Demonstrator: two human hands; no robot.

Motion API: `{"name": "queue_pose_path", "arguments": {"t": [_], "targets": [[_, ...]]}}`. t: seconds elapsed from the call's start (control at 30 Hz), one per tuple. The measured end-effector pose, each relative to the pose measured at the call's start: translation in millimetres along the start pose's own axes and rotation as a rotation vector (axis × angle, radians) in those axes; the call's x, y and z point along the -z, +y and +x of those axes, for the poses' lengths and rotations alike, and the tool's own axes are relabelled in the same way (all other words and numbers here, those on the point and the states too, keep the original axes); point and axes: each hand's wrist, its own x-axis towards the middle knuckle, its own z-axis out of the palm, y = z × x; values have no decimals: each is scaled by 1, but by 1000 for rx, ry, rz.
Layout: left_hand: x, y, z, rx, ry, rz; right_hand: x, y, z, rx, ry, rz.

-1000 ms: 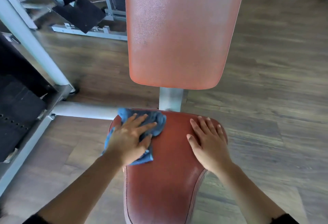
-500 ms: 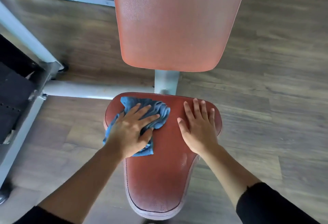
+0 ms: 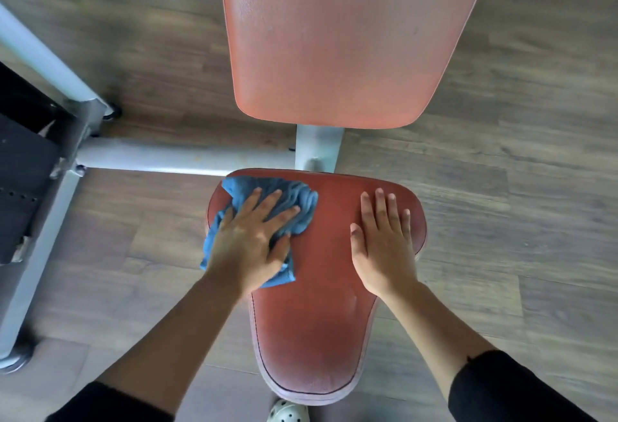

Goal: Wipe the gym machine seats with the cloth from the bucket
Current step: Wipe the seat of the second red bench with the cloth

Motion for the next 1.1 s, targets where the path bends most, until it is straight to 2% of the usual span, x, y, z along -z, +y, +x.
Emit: {"name": "queue_pose_path", "arguments": {"t": [0.13, 0.2, 0.3, 0.37, 0.43, 0.47, 0.53, 0.63, 0.7, 0.77, 0.83, 0.9, 1.03, 1.1], "targets": [[-3, 6, 46, 323, -15, 41, 1, 1, 1, -5, -6, 12], [-12, 26, 56, 277, -28, 69, -2, 1, 0, -5, 18, 19], [-19, 47, 38, 51, -43, 53, -4, 1, -1, -5, 28, 24], [-13, 39, 18, -83, -14, 6, -3, 1, 0, -6, 29, 22], [-7, 19, 6, -122, 34, -9, -1, 1, -1, -3, 20, 17], [-5, 10, 6, -89, 45, 0, 0, 2, -1, -2, 13, 21], [-3, 7, 19, 86, 26, 47, 1, 5, -1, 8, 0, 30], [-9, 35, 45, 304, -8, 79, 1, 7, -1, 18, 12, 32], [-16, 57, 49, 275, 3, 70, 1, 7, -2, 13, 15, 19], [-19, 63, 35, 162, -3, 54, 0, 9, -2, 20, 10, 8], [-15, 54, 14, 32, 10, 40, 1, 9, -1, 17, 5, 4], [-7, 38, 2, -3, 37, 60, 1, 9, -1, 14, 1, -5], [-6, 29, 28, 263, -14, 144, 0, 8, -1, -3, -2, -15], [-11, 44, 45, 334, -36, 121, 0, 7, 0, -8, 10, -26]]}}
